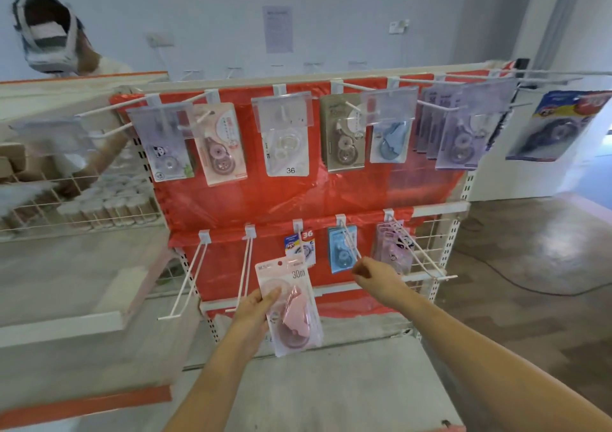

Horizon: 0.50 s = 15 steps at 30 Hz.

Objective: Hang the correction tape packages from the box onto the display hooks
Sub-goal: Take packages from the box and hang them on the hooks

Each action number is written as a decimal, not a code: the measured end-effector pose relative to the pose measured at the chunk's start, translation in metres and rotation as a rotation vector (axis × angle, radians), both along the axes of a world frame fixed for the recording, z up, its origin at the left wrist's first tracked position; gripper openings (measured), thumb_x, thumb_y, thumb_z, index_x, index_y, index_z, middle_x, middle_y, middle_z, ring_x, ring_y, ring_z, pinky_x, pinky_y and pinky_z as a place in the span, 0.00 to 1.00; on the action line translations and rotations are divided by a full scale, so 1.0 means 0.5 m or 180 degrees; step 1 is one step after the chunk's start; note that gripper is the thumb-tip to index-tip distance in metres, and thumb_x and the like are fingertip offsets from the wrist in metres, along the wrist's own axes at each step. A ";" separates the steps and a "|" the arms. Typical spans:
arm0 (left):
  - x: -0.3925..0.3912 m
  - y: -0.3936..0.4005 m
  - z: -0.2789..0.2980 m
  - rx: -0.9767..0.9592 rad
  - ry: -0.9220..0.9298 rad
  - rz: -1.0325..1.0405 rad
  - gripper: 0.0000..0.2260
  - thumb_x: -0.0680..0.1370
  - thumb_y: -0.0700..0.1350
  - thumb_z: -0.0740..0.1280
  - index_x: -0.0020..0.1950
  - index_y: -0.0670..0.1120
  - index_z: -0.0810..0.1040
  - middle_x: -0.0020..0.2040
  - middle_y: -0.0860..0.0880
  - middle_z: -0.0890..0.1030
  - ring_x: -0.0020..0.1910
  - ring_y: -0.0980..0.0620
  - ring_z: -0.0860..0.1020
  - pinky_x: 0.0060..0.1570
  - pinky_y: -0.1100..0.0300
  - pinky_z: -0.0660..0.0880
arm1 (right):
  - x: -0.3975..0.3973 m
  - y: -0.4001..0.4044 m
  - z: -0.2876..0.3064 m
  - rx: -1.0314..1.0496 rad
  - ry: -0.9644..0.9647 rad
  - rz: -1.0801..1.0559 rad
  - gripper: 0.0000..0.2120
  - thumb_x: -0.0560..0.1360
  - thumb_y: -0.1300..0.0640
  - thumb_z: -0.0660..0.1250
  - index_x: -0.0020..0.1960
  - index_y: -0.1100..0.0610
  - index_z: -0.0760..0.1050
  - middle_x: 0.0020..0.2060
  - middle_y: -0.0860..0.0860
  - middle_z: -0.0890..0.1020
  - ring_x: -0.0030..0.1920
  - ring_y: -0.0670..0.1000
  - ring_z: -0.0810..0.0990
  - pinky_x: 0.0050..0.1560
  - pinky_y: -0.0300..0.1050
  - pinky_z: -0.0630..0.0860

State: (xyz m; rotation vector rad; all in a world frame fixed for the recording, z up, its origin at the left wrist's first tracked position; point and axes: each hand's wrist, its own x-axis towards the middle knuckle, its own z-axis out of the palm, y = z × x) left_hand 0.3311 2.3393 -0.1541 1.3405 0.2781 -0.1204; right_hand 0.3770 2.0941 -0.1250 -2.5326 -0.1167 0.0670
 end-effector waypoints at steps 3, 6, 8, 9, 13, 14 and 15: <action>-0.029 0.020 -0.030 0.0068 0.0043 -0.0029 0.08 0.77 0.40 0.66 0.54 0.39 0.80 0.51 0.40 0.84 0.49 0.43 0.82 0.49 0.53 0.78 | -0.021 0.014 -0.009 0.0205 -0.0064 0.0069 0.11 0.78 0.59 0.63 0.59 0.59 0.76 0.56 0.54 0.81 0.54 0.51 0.78 0.52 0.36 0.70; -0.047 0.027 -0.030 0.0146 0.0033 -0.0227 0.10 0.77 0.41 0.66 0.55 0.38 0.81 0.50 0.41 0.84 0.50 0.42 0.82 0.53 0.51 0.76 | -0.044 0.022 -0.001 0.0333 -0.0124 0.0021 0.09 0.77 0.60 0.64 0.57 0.58 0.77 0.54 0.53 0.81 0.49 0.47 0.77 0.53 0.36 0.71; -0.050 0.020 -0.012 0.0119 -0.0011 -0.0377 0.09 0.77 0.40 0.66 0.55 0.38 0.80 0.50 0.40 0.84 0.49 0.42 0.83 0.54 0.49 0.76 | -0.061 0.021 0.012 0.0261 -0.0148 -0.0035 0.09 0.78 0.59 0.64 0.57 0.58 0.76 0.54 0.52 0.81 0.49 0.47 0.77 0.53 0.37 0.72; -0.049 0.013 0.001 0.0117 -0.0049 -0.0451 0.09 0.77 0.39 0.66 0.55 0.38 0.80 0.49 0.40 0.84 0.50 0.41 0.82 0.56 0.47 0.76 | -0.071 0.017 0.020 0.0180 -0.0160 -0.0077 0.09 0.78 0.59 0.63 0.57 0.58 0.76 0.54 0.52 0.81 0.50 0.47 0.77 0.53 0.37 0.72; -0.034 -0.028 0.053 0.0232 -0.0217 -0.0718 0.07 0.77 0.42 0.68 0.52 0.42 0.81 0.45 0.44 0.85 0.47 0.43 0.82 0.53 0.47 0.77 | -0.117 -0.017 0.053 0.0010 -0.0130 -0.0387 0.10 0.78 0.58 0.63 0.58 0.58 0.76 0.53 0.52 0.81 0.49 0.49 0.77 0.50 0.38 0.72; -0.031 -0.044 0.067 0.0238 -0.0262 -0.0814 0.07 0.77 0.43 0.68 0.52 0.42 0.81 0.45 0.44 0.85 0.46 0.44 0.82 0.51 0.49 0.77 | -0.133 -0.030 0.062 -0.0032 -0.0119 -0.0485 0.10 0.78 0.59 0.62 0.58 0.58 0.75 0.53 0.52 0.81 0.48 0.49 0.77 0.49 0.38 0.72; -0.027 -0.063 0.079 0.0273 -0.0291 -0.0911 0.07 0.77 0.43 0.67 0.53 0.42 0.81 0.46 0.44 0.85 0.47 0.43 0.82 0.51 0.48 0.77 | -0.150 -0.046 0.069 -0.0041 -0.0109 -0.0600 0.10 0.78 0.59 0.62 0.58 0.58 0.76 0.53 0.52 0.81 0.48 0.49 0.77 0.49 0.38 0.72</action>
